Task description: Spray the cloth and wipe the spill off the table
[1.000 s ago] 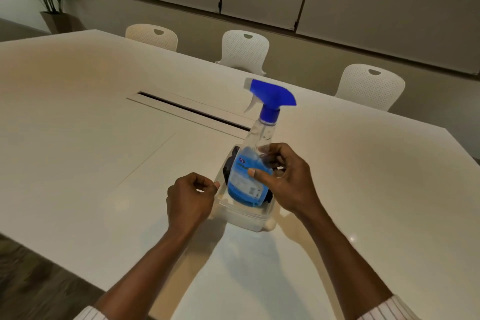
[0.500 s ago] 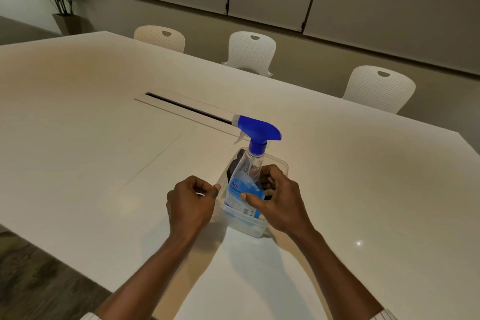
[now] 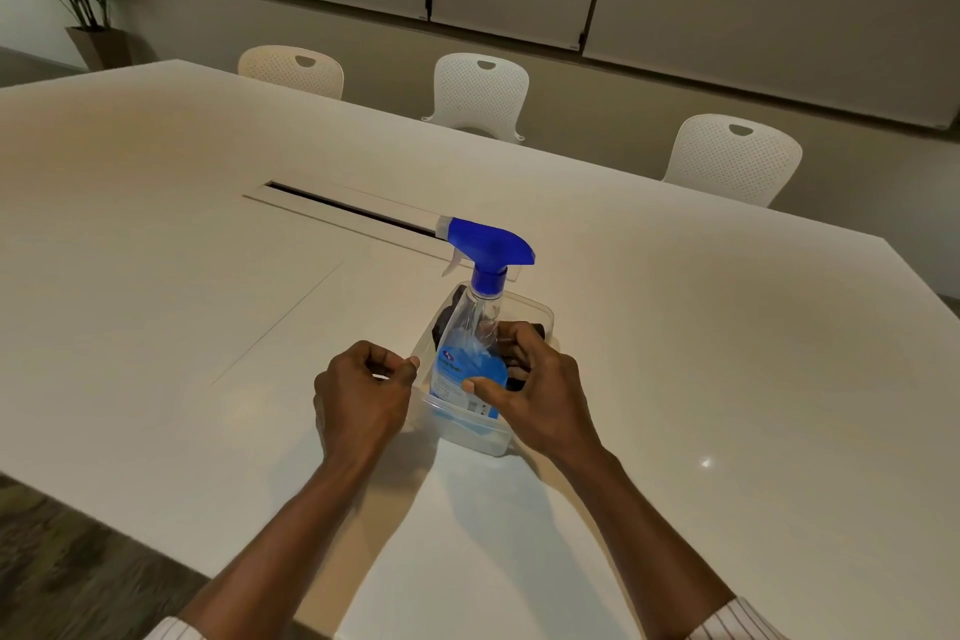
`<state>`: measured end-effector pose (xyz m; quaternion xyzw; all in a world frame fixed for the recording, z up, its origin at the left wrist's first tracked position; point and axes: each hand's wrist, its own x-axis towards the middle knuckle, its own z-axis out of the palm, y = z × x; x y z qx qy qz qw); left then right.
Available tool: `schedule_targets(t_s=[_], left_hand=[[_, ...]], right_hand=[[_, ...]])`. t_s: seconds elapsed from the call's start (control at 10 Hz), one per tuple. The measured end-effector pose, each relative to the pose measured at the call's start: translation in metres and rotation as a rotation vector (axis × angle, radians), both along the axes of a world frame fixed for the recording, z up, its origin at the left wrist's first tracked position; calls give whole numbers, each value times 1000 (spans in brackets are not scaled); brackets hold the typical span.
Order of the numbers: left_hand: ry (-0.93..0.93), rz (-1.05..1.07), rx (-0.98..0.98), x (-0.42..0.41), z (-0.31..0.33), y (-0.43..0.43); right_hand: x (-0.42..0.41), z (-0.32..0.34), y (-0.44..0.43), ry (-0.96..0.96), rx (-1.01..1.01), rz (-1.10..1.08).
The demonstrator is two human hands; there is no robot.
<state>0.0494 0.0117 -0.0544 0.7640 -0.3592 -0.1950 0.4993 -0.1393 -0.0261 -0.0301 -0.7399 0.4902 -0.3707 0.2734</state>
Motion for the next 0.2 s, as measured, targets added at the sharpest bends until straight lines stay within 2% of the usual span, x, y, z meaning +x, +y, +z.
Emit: schedule_targets(t_s=[0.1, 0.2], left_hand=[[-39, 3, 18, -3, 6, 5], [-163, 1, 54, -4, 8, 9]], right_hand=[[-1, -2, 5, -17, 0, -8], [-5, -5, 12, -85, -42, -38]])
